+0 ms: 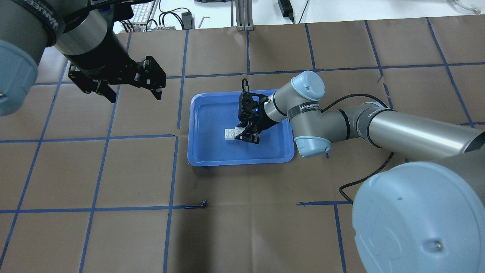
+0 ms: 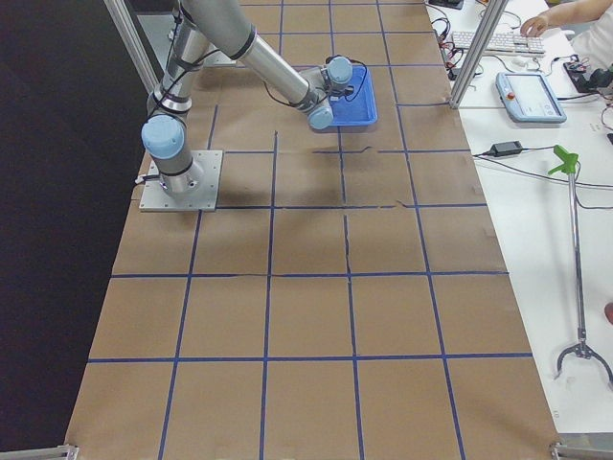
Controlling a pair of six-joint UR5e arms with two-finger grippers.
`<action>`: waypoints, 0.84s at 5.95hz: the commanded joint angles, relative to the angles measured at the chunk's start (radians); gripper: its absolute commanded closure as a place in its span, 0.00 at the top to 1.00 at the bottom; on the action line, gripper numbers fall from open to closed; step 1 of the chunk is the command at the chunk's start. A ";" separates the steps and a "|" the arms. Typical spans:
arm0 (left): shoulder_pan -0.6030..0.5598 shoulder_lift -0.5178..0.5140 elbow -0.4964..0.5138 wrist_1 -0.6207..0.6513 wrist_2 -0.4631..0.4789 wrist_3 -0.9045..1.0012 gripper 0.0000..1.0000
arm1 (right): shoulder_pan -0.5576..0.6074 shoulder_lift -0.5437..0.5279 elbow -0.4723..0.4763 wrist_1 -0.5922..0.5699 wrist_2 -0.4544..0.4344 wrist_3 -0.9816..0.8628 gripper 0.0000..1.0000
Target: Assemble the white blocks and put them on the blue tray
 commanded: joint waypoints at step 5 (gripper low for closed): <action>0.002 -0.002 -0.003 0.011 -0.001 -0.003 0.99 | 0.000 0.020 0.000 0.002 0.002 0.003 0.26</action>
